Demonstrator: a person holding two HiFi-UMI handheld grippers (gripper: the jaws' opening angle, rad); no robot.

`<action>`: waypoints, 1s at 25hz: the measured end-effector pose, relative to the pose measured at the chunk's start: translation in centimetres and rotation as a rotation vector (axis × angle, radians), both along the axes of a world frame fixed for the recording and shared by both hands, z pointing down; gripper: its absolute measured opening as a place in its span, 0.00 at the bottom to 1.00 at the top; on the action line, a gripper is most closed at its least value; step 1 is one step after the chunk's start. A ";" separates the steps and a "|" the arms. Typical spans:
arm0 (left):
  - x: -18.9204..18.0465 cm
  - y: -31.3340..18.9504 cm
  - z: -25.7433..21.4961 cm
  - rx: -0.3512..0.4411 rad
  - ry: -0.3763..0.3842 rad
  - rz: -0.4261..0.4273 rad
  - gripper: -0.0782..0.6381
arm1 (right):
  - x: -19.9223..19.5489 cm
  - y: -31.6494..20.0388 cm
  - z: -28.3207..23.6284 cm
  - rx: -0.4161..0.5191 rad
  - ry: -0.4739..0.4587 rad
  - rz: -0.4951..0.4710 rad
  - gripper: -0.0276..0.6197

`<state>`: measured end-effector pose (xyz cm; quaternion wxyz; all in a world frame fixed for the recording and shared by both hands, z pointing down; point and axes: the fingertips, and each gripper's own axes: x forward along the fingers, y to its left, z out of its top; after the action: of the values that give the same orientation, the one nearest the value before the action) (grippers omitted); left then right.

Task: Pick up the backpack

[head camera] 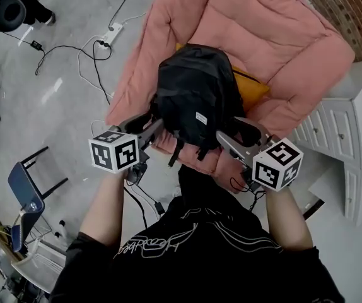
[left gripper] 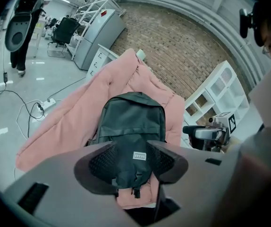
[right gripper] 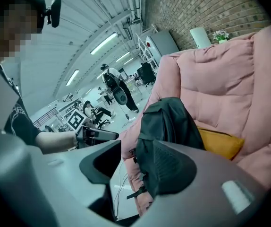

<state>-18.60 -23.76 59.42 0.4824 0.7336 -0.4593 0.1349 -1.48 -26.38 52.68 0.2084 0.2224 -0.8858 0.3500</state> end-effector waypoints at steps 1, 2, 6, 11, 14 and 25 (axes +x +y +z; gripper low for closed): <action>0.0 -0.3 0.6 -0.007 0.001 0.004 0.36 | 0.1 -0.3 0.7 0.004 0.020 -0.002 0.36; -0.1 -0.6 1.2 -0.014 0.002 0.008 0.36 | 0.2 -0.7 1.4 0.013 0.048 -0.004 0.36; 0.0 -1.8 3.8 -0.047 -0.005 0.025 0.39 | 0.9 -2.1 4.5 0.051 0.171 -0.001 0.39; -0.3 -3.0 6.6 -0.083 -0.009 0.009 0.42 | 0.6 -2.8 7.0 0.023 0.226 0.011 0.42; -0.6 -3.8 8.0 -0.101 -0.001 -0.007 0.42 | 0.3 -3.2 8.1 0.009 0.243 0.000 0.43; -1.9 -6.5 10.7 -0.105 0.004 -0.031 0.46 | -0.9 -3.8 10.7 0.035 0.318 0.017 0.43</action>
<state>-20.52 -30.22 70.10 0.5231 0.7003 -0.4620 0.1499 -2.43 -30.23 63.36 0.3394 0.2860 -0.8456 0.2966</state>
